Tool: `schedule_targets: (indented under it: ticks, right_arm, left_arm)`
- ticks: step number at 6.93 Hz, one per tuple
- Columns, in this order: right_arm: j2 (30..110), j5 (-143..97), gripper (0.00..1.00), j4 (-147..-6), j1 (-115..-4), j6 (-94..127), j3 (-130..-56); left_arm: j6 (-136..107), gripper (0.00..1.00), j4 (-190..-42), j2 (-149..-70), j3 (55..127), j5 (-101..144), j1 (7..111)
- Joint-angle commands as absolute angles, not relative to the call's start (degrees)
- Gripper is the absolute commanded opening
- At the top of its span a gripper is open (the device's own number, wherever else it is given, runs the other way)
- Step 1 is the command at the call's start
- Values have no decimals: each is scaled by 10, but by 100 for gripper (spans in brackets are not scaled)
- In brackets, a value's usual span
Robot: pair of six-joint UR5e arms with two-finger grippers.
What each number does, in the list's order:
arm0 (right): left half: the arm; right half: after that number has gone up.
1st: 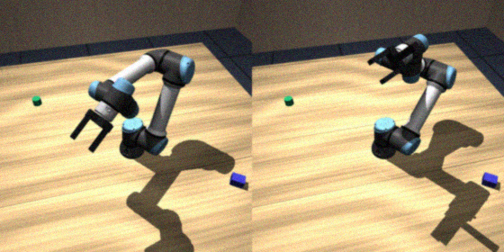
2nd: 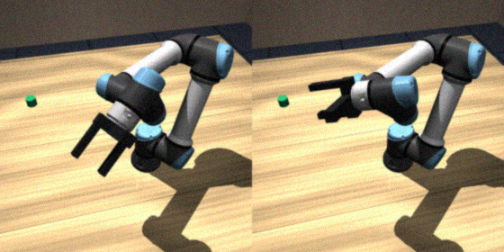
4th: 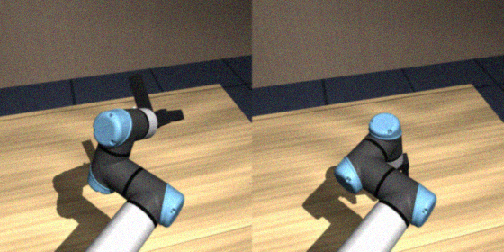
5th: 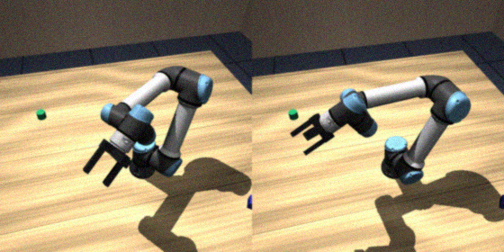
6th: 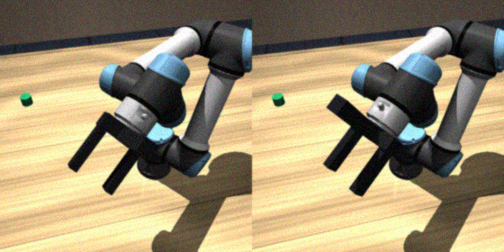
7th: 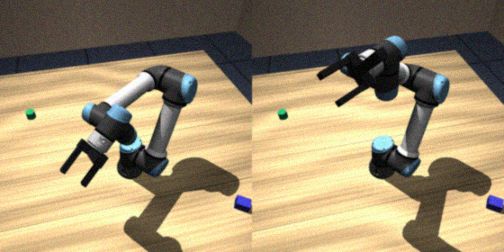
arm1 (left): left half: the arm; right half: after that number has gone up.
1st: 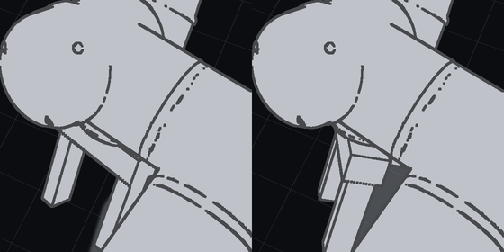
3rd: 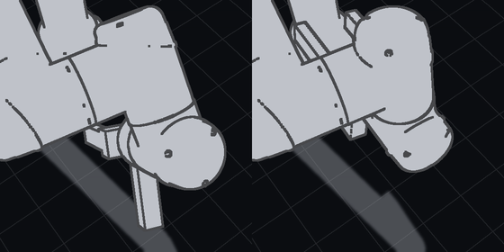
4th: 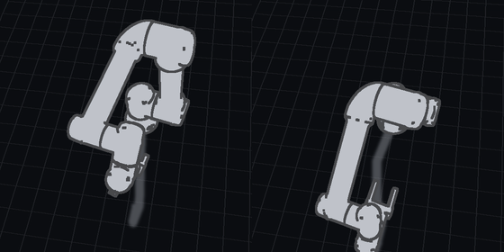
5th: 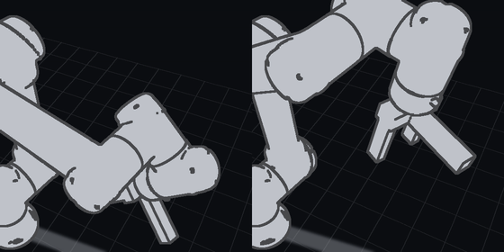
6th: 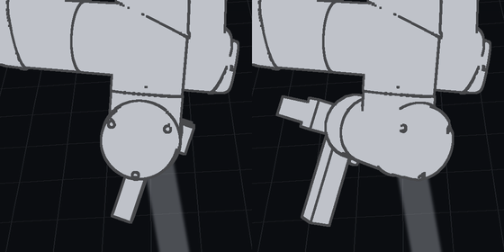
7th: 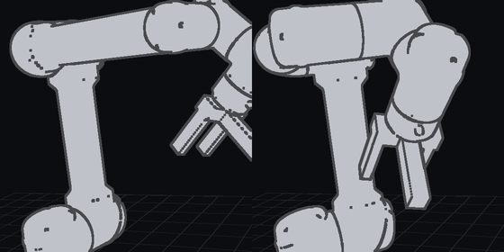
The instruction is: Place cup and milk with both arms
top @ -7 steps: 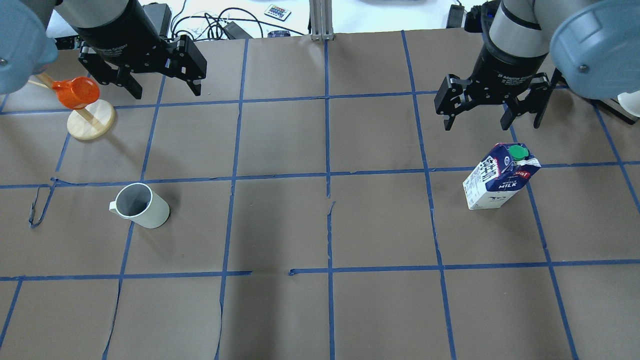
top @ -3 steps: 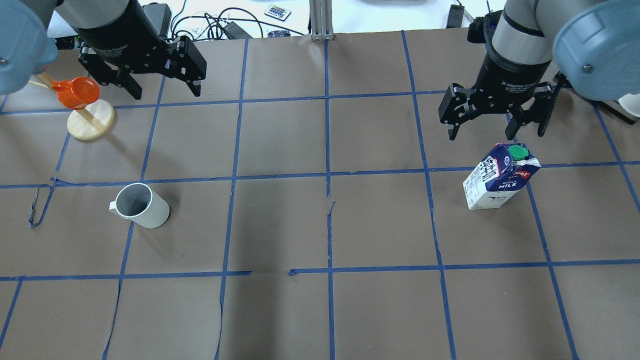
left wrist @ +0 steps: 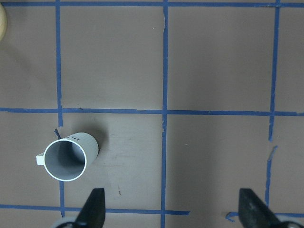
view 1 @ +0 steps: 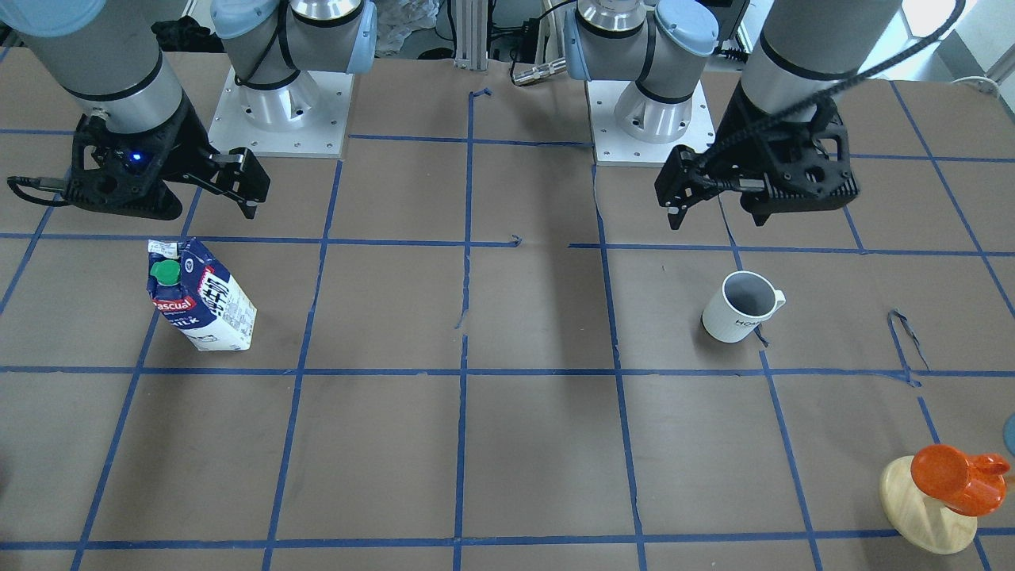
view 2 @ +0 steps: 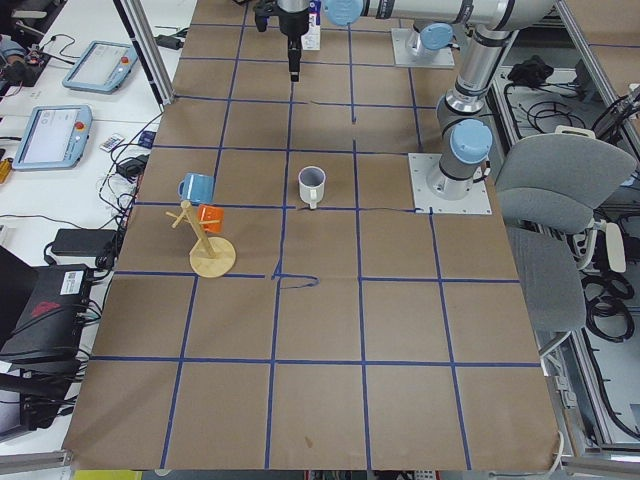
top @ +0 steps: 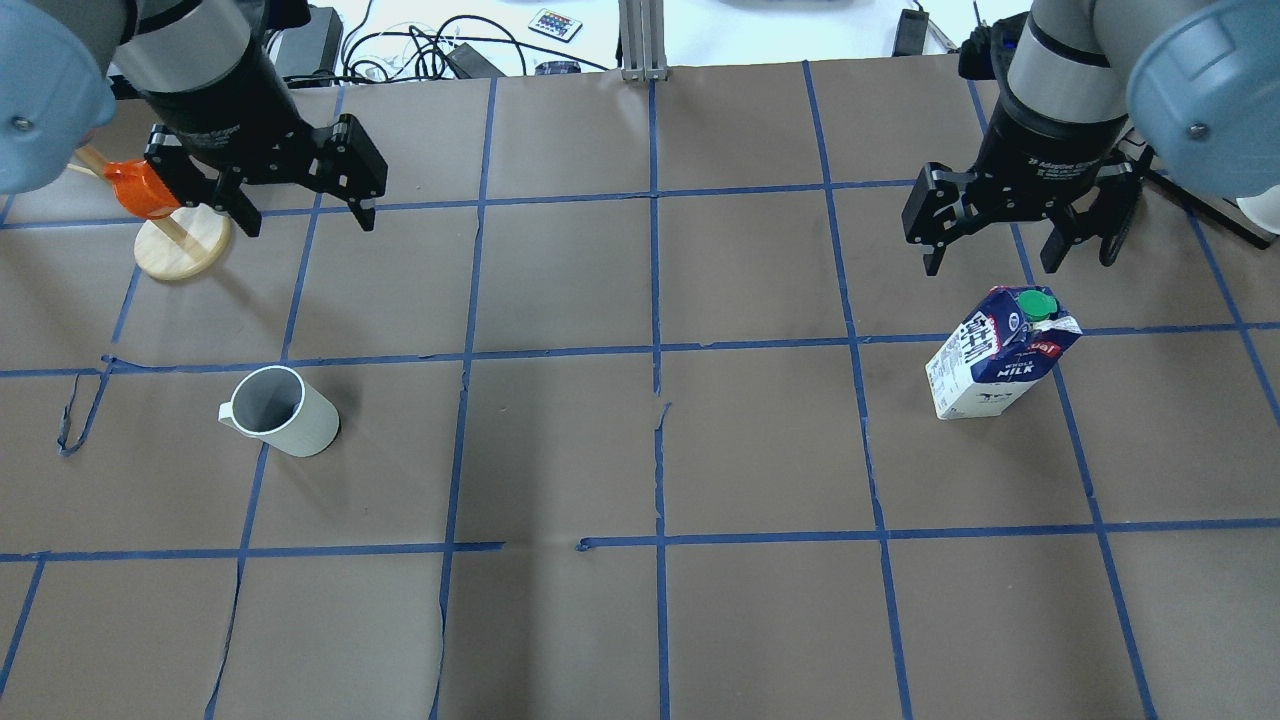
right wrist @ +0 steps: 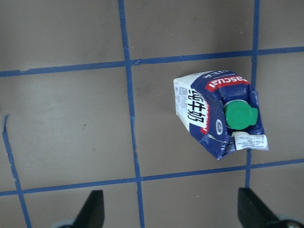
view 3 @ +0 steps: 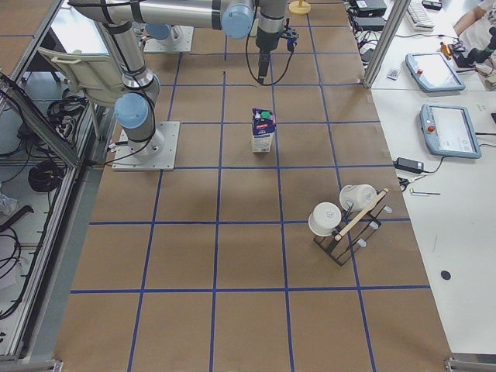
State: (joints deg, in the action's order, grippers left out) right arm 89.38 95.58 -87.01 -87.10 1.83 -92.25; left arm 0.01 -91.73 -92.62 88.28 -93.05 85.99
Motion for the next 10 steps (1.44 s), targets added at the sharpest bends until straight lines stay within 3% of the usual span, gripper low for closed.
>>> schedule_targets:
  ticks: [1, 5, 8, 9, 10]
  right_arm:
    - [899, 976, 100, -874, -867, 15, -925]
    - [862, 1026, 100, -888, -765, 14, -936]
    - [851, 976, 100, -913, -765, -76, -947]
    - [852, 975, 100, -917, -759, -80, -971]
    - [851, 975, 100, -940, -759, -101, -977]
  left_arm:
    - [94, 100, -854, -937, 965, -933, 775]
    - [189, 100, -706, -1004, 1083, -955, 733]
    - [123, 89, -707, -1014, 1109, -951, 737]
    - [100, 83, -706, -1022, 1107, -951, 737]
    - [95, 50, -706, -1026, 1107, -952, 737]
